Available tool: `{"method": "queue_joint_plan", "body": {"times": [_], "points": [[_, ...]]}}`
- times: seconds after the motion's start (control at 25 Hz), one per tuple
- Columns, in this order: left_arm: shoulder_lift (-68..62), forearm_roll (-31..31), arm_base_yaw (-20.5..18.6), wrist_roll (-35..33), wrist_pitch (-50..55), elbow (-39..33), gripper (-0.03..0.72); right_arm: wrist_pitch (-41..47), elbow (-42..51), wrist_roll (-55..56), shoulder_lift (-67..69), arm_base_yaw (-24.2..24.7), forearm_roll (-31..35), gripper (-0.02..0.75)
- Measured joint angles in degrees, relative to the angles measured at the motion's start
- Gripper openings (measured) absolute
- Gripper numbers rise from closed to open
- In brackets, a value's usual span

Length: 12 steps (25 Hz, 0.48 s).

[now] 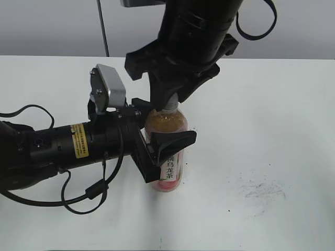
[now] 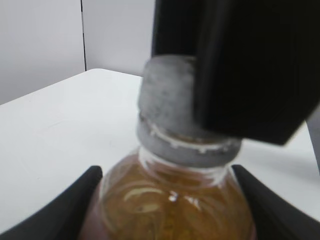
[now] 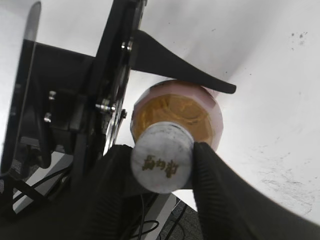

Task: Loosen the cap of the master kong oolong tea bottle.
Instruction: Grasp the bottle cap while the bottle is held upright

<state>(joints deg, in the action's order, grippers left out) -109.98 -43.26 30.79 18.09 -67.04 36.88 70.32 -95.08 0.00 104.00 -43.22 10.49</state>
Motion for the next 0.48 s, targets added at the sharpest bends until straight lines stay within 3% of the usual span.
{"method": "queue_joint_plan", "body": {"times": [0.12, 0.28, 0.48], "points": [[0.0, 0.0, 0.0, 0.0, 0.0, 0.0, 0.448, 0.0, 0.0, -0.89, 0.04, 0.0, -0.47, 0.278], [0.0, 0.0, 0.0, 0.0, 0.0, 0.0, 0.448, 0.0, 0.0, -4.55, 0.04, 0.0, -0.47, 0.278], [0.0, 0.0, 0.0, -0.07, -0.05, -0.1, 0.448, 0.0, 0.0, -20.2, 0.04, 0.0, -0.52, 0.278]]}}
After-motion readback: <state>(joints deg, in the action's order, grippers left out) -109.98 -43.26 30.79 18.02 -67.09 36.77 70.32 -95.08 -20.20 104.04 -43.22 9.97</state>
